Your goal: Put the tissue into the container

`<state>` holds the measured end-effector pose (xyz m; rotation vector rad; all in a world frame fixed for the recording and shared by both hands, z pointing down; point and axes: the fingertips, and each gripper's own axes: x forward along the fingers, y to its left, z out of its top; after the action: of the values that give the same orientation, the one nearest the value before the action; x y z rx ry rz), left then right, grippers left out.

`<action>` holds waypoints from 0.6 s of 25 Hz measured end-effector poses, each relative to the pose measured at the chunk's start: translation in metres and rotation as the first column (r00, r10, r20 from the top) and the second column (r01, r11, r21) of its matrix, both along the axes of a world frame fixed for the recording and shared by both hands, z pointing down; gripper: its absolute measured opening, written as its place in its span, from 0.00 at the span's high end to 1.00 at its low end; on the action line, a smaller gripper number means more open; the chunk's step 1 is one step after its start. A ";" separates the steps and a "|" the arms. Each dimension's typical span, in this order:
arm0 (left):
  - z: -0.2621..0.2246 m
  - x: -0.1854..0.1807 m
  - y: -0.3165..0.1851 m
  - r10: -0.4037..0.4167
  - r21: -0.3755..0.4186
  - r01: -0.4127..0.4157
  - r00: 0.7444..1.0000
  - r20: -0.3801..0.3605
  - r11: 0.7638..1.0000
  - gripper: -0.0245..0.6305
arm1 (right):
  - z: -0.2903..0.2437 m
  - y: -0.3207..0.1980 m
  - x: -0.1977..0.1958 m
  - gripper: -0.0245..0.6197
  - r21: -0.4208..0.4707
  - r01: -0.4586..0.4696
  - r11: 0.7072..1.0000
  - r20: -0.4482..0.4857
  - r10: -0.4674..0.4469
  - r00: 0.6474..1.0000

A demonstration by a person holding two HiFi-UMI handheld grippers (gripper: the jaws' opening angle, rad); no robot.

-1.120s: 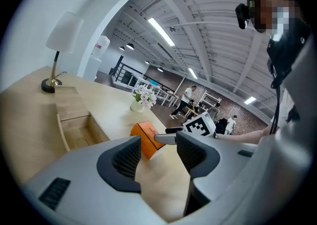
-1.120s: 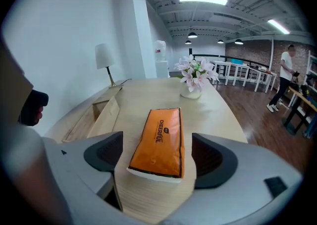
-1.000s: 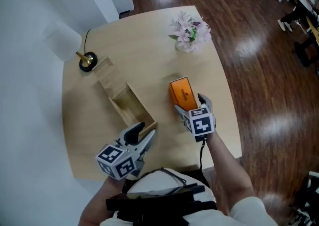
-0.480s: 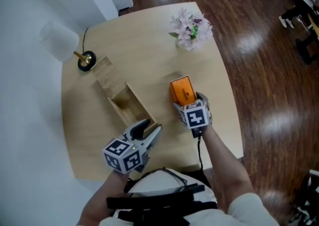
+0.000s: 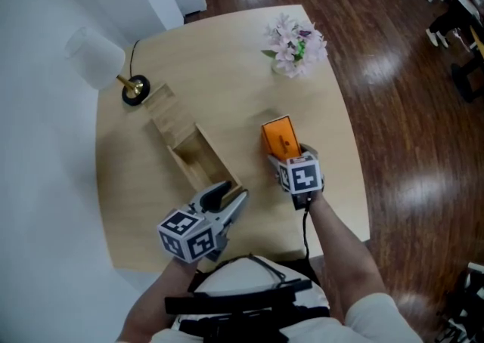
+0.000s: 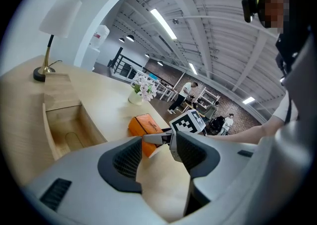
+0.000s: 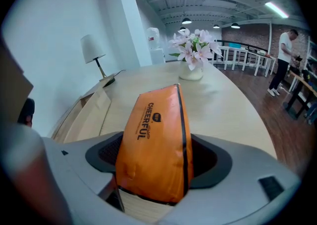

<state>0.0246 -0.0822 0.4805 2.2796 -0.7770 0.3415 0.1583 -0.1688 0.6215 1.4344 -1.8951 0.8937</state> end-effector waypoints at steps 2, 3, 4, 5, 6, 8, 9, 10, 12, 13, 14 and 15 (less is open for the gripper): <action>-0.003 -0.003 0.001 -0.008 0.007 0.008 1.000 -0.006 1.000 0.64 | -0.005 0.001 0.003 0.35 0.010 -0.009 1.000 -0.002 0.009 1.000; -0.004 -0.005 0.001 -0.013 0.011 0.013 1.000 -0.008 1.000 0.64 | -0.008 0.001 0.004 0.35 0.015 -0.015 1.000 0.000 0.015 1.000; -0.005 -0.007 0.002 -0.017 0.014 0.017 1.000 -0.010 1.000 0.64 | -0.011 0.002 0.006 0.35 0.021 -0.020 1.000 0.004 0.020 1.000; -0.006 -0.008 0.002 -0.021 0.018 0.021 1.000 -0.011 1.000 0.64 | -0.014 0.003 0.007 0.36 0.027 -0.024 0.999 0.007 0.024 1.000; -0.007 -0.010 0.002 -0.025 0.023 0.025 1.000 -0.013 0.999 0.64 | -0.017 0.003 0.009 0.36 0.032 -0.027 0.999 0.010 0.027 1.000; -0.010 -0.013 0.002 -0.033 0.033 0.034 0.999 -0.017 0.999 0.64 | -0.024 0.004 0.011 0.36 0.041 -0.031 0.999 0.011 0.030 0.999; -0.011 -0.015 0.001 -0.038 0.039 0.039 0.999 -0.020 0.998 0.64 | -0.028 0.004 0.011 0.36 0.047 -0.032 0.998 0.011 0.032 0.999; -0.013 -0.016 0.001 -0.042 0.045 0.043 0.999 -0.023 0.998 0.64 | -0.033 0.004 0.011 0.36 0.054 -0.032 0.998 0.010 0.032 0.999; -0.018 -0.018 0.001 -0.048 0.057 0.050 0.998 -0.030 0.997 0.64 | -0.043 0.005 0.010 0.36 0.073 -0.028 0.997 0.008 0.028 1.000; -0.021 -0.020 0.001 -0.051 0.064 0.054 0.998 -0.035 0.996 0.64 | -0.049 0.005 0.009 0.36 0.085 -0.025 0.996 0.007 0.024 1.000; -0.024 -0.021 0.001 -0.054 0.071 0.057 0.998 -0.040 0.996 0.64 | -0.055 0.005 0.007 0.36 0.097 -0.020 0.995 0.007 0.019 1.000; -0.028 -0.023 0.001 -0.057 0.078 0.060 0.997 -0.046 0.995 0.64 | -0.062 0.004 0.005 0.36 0.110 -0.014 0.994 0.007 0.014 1.000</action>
<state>0.0016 -0.0816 0.4528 2.3250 -0.8469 0.2363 0.1631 -0.1644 0.5597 1.5125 -1.9677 0.8123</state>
